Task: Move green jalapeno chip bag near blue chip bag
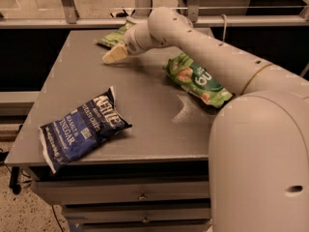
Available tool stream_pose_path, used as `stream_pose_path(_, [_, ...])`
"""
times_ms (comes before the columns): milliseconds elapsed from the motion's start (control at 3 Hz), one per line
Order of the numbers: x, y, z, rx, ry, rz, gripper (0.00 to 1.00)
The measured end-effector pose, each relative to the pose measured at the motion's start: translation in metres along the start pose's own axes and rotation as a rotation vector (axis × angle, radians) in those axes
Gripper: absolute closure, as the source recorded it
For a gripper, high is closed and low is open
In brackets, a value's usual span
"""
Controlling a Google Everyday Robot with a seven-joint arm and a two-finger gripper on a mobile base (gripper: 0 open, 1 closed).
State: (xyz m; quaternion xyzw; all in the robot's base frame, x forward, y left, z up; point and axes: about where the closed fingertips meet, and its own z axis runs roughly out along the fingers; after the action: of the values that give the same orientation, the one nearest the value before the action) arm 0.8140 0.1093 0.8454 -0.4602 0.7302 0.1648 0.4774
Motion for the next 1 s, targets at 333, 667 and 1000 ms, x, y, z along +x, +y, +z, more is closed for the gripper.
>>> stream_pose_path(333, [0.0026, -0.0045, 0.0039, 0.015, 0.000, 0.009, 0.41])
stream_pose_path(667, [0.0063, -0.0052, 0.0057, 0.019, -0.001, 0.018, 0.64])
stream_pose_path(1000, [0.0006, -0.0051, -0.0005, 0.022, -0.020, 0.013, 0.87])
